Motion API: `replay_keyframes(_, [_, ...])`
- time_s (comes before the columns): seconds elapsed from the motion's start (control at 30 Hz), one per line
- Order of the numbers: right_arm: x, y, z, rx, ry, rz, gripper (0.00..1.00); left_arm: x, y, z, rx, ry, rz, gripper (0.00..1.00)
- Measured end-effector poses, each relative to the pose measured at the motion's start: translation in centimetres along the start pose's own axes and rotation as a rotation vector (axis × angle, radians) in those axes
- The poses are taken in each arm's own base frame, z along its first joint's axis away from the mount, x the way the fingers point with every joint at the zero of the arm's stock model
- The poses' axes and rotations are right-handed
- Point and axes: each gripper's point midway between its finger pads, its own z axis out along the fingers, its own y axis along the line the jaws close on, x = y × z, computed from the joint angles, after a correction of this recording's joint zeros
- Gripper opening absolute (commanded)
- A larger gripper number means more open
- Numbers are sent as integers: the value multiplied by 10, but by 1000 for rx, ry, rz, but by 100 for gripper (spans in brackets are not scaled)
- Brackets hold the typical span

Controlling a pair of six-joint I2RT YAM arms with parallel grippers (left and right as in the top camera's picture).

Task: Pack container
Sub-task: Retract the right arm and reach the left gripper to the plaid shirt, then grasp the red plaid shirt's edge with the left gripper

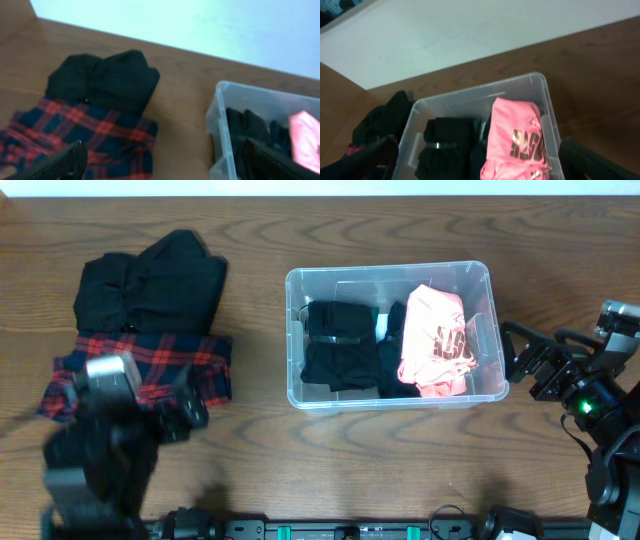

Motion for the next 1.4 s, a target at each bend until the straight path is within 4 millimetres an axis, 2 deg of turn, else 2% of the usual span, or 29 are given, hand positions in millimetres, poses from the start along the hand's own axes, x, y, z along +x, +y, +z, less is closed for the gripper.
replay_keyframes(0.07, [4,-1,0,4,16,10,99,-8,3,12,-38,70,23,98])
replay_keyframes(0.17, [11,-3,0,13,43,27,99,-2,17,32,-128,186,7,98])
replay_keyframes(0.3, [17,-4,-1,19,66,40,99,15,55,54,-292,313,-119,98])
replay_keyframes(0.43, [21,-5,-1,23,80,49,99,28,101,60,-435,368,-311,98])
replay_keyframes(0.57, [21,-5,-1,23,81,49,99,40,152,53,-574,381,-548,98])
replay_keyframes(0.77, [20,-7,-1,31,78,48,99,69,199,57,-646,452,-803,98])
replay_keyframes(0.97, [6,-16,-1,89,14,21,99,94,224,75,-654,538,-909,98])
replay_keyframes(1.13, [11,-22,-1,123,33,34,99,108,240,95,-638,588,-903,98])
replay_keyframes(1.4, [25,-27,-3,146,84,62,99,145,258,138,-503,702,-894,98])
